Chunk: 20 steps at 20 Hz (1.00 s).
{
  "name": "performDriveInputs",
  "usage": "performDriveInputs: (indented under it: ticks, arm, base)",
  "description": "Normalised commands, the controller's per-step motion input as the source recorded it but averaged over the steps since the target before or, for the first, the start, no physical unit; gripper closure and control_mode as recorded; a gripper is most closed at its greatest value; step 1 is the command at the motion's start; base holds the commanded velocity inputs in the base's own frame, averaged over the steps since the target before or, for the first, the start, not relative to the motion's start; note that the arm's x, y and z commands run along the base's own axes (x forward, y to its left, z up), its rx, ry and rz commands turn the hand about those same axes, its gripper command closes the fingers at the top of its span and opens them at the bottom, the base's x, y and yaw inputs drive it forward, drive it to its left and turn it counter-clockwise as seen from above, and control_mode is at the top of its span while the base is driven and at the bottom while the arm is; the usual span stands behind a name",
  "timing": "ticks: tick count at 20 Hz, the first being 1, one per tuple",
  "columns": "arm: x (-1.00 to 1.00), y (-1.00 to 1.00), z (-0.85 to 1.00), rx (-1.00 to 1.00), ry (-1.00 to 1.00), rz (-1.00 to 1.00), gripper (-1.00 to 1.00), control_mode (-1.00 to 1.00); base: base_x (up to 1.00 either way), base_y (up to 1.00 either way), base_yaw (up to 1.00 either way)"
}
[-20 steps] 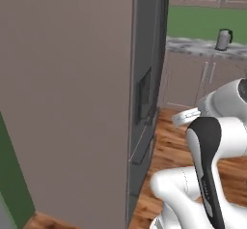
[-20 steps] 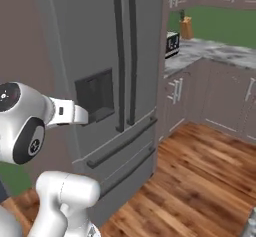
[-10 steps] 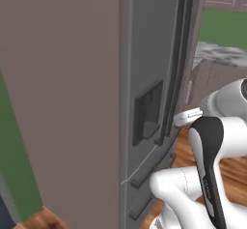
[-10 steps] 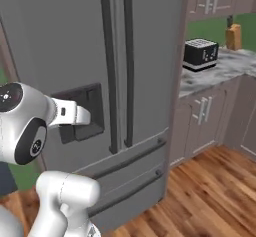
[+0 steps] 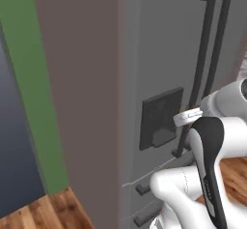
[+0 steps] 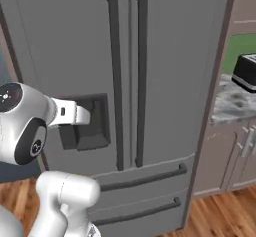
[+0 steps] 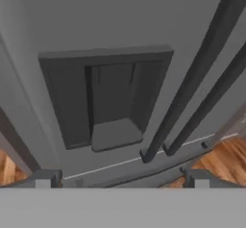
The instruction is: Navigate to the fridge.
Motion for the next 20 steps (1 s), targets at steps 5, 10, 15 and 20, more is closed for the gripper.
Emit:
performDriveInputs:
  ticks: [5,10,15,20]
  arm:
    - [0.0,0.0,0.0,0.0,0.0,0.0,-1.0,1.0]
    - [0.0,0.0,0.0,0.0,0.0,0.0,-1.0,1.0]
    - [0.0,0.0,0.0,0.0,0.0,0.0,-1.0,1.0]
    - [0.0,0.0,0.0,0.0,0.0,0.0,-1.0,1.0]
  base:
    - [0.33,-1.0,0.36]
    - [0.1,-1.0,0.33]
    - [0.92,-0.24,0.1]
    - [1.0,0.47,0.0]
